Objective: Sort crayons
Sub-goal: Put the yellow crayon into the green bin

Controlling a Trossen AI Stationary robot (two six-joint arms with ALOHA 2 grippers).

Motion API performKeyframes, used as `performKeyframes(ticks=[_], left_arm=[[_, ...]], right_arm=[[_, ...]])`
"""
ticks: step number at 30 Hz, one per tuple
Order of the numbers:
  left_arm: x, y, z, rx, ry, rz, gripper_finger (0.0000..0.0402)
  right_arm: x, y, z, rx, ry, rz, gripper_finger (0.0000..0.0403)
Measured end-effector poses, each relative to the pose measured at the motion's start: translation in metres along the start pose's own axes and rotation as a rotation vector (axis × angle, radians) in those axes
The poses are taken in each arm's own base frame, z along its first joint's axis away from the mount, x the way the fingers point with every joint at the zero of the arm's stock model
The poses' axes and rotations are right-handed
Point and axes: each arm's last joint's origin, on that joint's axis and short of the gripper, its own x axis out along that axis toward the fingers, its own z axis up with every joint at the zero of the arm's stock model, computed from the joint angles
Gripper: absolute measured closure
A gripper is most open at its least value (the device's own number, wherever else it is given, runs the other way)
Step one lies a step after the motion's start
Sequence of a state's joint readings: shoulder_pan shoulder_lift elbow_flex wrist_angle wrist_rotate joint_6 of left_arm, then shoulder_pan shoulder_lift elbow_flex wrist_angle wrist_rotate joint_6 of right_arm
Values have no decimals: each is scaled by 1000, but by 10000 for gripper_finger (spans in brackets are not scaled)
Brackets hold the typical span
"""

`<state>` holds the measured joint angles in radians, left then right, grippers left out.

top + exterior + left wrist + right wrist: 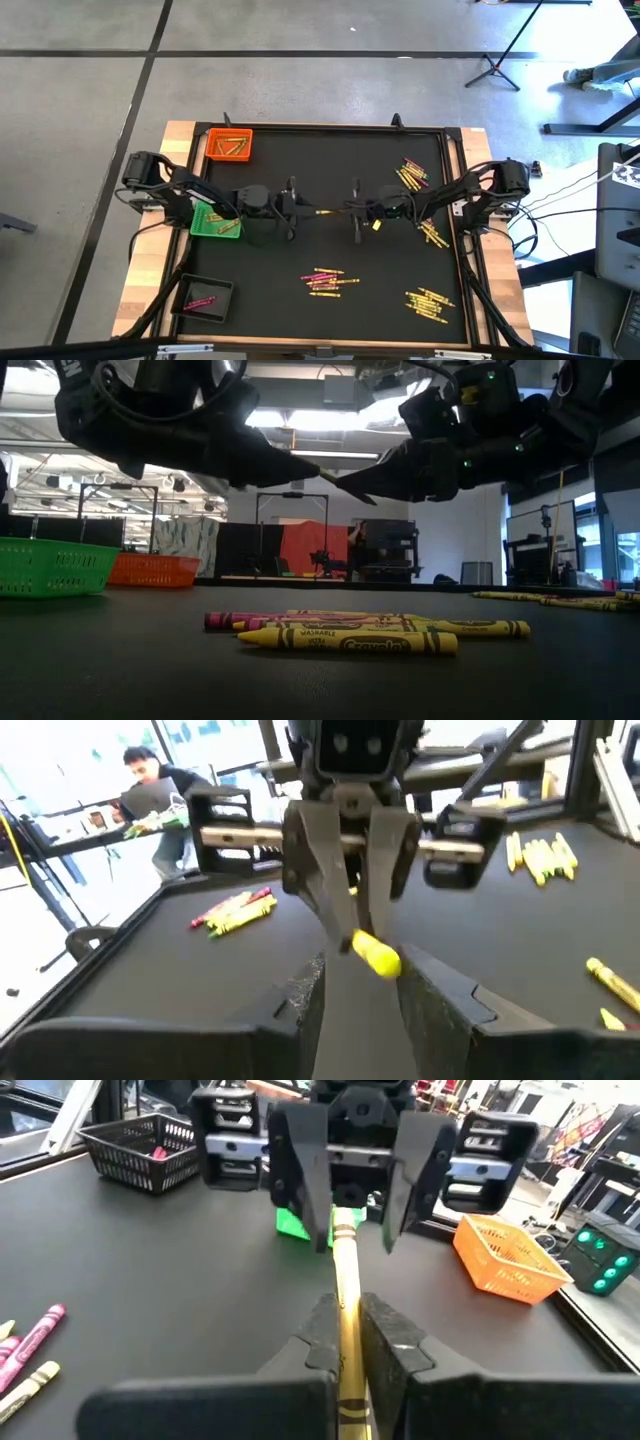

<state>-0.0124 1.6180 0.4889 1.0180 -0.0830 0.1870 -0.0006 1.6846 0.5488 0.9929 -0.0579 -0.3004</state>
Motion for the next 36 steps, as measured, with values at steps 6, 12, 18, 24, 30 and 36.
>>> performKeyframes(ticks=[6, 12, 18, 24, 30, 36], left_arm=[[0, 0, -1, -1, 9, -2, 294], [0, -1, -1, -1, 3, -25, 305], [0, -1, -1, 3, 8, -29, 361], [0, -1, -1, 7, 11, -16, 393], [-1, -1, 1, 8, 12, -20, 397], [-8, -5, -3, -4, 162, 7, 397]], right_arm=[[8, -1, 2, -1, -9, -4, 381], [15, 0, -3, -1, 14, 1, 380], [17, -1, -1, -1, 2, 6, 379], [17, 0, -3, 9, 27, 9, 369], [16, 0, -3, 5, 26, 13, 307], [3, -5, 16, 8, 73, 19, 230]])
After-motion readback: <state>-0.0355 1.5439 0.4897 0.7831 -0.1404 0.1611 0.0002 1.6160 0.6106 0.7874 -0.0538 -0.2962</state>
